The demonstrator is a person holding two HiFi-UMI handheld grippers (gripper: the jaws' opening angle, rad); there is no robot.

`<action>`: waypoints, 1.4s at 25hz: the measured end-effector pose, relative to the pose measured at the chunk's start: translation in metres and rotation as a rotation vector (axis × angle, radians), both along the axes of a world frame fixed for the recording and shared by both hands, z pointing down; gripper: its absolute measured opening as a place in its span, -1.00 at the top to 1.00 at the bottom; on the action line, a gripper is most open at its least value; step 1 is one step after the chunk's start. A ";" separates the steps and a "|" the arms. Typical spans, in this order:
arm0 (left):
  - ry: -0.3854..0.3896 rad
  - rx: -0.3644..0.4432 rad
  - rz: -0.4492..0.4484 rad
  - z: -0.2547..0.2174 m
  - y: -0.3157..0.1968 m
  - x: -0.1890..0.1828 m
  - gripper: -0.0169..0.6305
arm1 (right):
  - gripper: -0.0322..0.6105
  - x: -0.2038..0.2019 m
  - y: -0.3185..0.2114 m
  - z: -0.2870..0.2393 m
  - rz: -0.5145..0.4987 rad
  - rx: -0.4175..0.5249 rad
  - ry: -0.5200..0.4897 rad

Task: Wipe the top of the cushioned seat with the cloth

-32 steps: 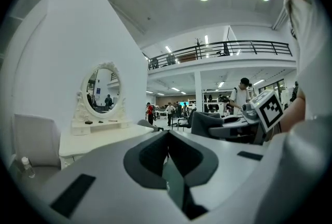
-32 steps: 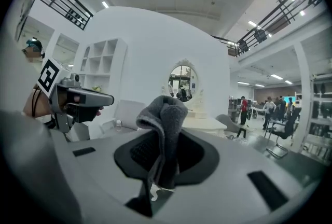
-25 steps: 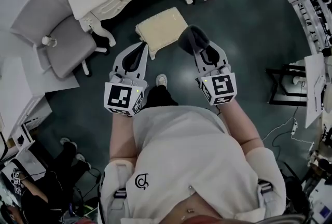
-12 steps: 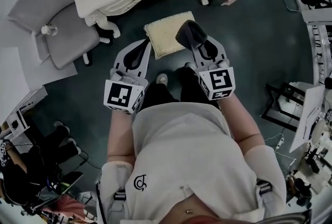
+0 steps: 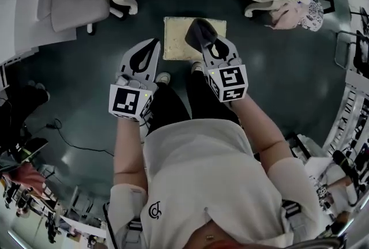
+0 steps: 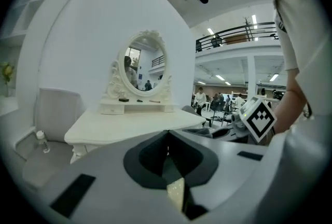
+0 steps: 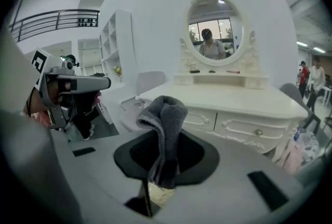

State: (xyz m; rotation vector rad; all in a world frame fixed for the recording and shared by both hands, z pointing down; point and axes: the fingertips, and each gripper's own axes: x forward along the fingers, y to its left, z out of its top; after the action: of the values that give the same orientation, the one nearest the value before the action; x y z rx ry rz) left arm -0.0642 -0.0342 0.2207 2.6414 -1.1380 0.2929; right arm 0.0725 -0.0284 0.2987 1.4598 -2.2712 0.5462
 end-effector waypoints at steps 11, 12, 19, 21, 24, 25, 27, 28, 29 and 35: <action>0.044 0.005 -0.116 0.077 -0.039 0.025 0.91 | 0.66 0.000 -0.049 0.169 -0.193 -0.216 0.095; 0.047 -0.003 -0.120 0.087 -0.039 0.023 0.91 | 0.66 -0.003 -0.052 0.184 -0.200 -0.232 0.099; -0.009 -0.045 -0.118 0.159 -0.044 0.003 0.91 | 0.66 -0.038 -0.067 0.274 -0.258 -0.365 0.088; -0.004 -0.060 -0.112 0.173 -0.046 -0.001 0.91 | 0.66 -0.047 -0.069 0.296 -0.263 -0.416 0.084; -0.011 -0.075 -0.086 0.190 -0.049 -0.008 0.91 | 0.66 -0.055 -0.076 0.325 -0.240 -0.469 0.090; -0.008 -0.079 -0.081 0.195 -0.051 -0.010 0.91 | 0.66 -0.058 -0.079 0.333 -0.228 -0.484 0.093; 0.006 -0.091 -0.076 0.203 -0.054 -0.016 0.91 | 0.66 -0.063 -0.082 0.348 -0.214 -0.511 0.100; 0.011 -0.099 -0.072 0.208 -0.055 -0.018 0.91 | 0.66 -0.067 -0.083 0.356 -0.212 -0.525 0.103; 0.012 -0.106 -0.065 0.212 -0.056 -0.021 0.91 | 0.66 -0.070 -0.083 0.363 -0.211 -0.538 0.106; 0.005 -0.140 -0.033 0.235 -0.060 -0.032 0.91 | 0.66 -0.079 -0.083 0.395 -0.210 -0.592 0.153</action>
State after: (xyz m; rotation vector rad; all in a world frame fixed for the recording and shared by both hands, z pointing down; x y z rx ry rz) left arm -0.0959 -0.0943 0.4554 2.4984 -1.1150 0.3463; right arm -0.0066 -0.1118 0.6937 0.9255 -1.8841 0.9064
